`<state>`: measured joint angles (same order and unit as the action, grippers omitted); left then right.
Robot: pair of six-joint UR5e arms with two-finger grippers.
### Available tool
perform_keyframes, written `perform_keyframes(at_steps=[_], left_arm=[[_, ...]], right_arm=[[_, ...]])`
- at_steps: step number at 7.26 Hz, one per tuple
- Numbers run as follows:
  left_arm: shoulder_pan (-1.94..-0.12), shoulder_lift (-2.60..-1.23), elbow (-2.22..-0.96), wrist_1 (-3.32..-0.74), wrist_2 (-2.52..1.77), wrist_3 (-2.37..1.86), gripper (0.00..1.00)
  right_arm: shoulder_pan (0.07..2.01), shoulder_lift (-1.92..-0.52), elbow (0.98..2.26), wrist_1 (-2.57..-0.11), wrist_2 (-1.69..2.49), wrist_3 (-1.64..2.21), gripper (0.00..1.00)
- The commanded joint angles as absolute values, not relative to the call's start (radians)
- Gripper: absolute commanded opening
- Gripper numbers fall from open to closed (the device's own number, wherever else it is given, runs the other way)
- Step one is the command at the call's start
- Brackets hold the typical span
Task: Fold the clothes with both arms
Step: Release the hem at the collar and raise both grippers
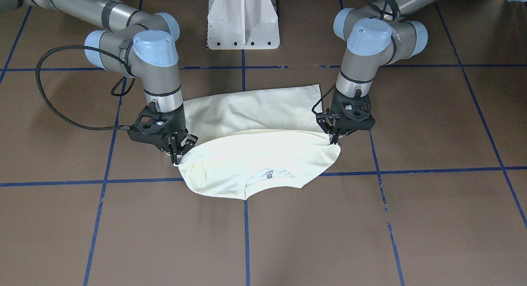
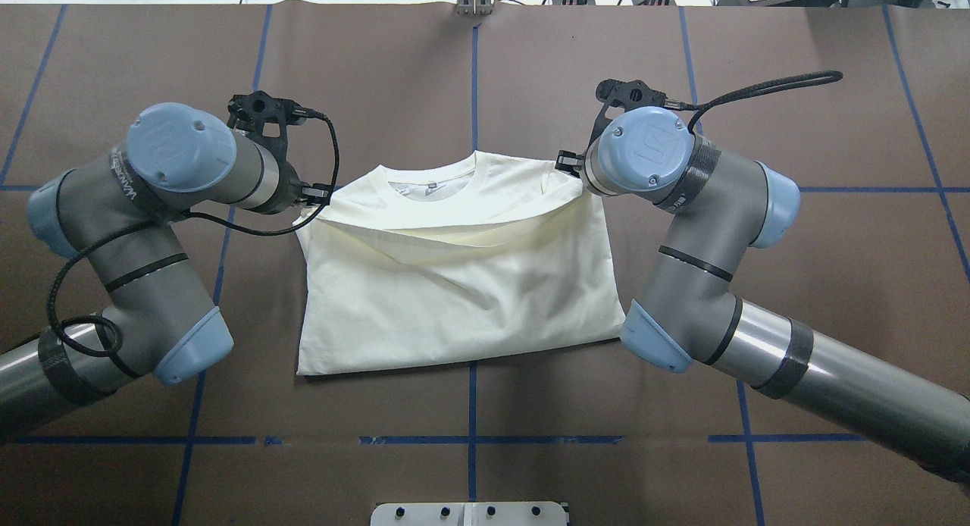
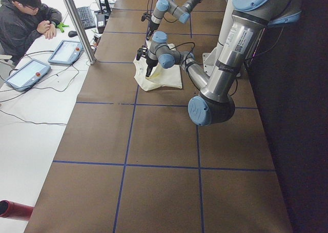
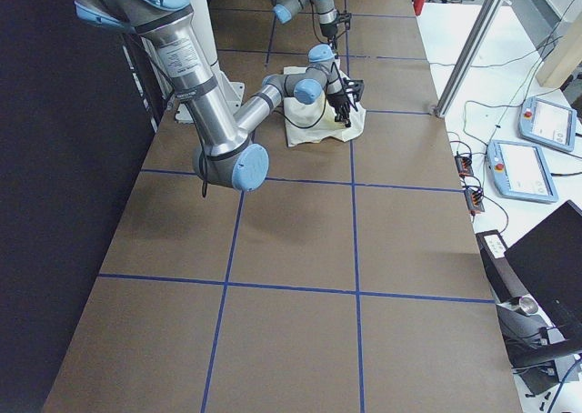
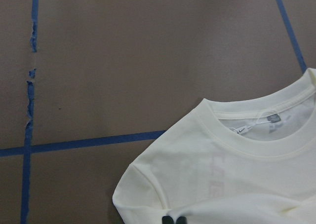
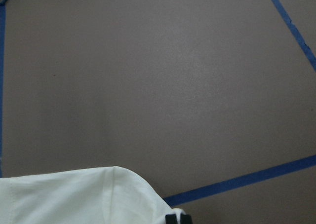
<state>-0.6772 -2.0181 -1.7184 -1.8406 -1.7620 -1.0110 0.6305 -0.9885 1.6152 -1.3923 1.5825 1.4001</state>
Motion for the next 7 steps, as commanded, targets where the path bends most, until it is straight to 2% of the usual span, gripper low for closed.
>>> perform_keyframes(at_steps=[1, 7], left_arm=[[-0.676, -2.016, -1.704, -1.85, -1.758, -1.011, 0.0], [-0.703, -2.005, -1.714, -1.845, -1.755, -0.974, 0.0]], right_arm=[[0.64, -0.985, 1.603, -1.387, 1.583, 1.39, 0.0], [0.647, -0.971, 1.579, -1.387, 1.58, 1.384, 0.0]])
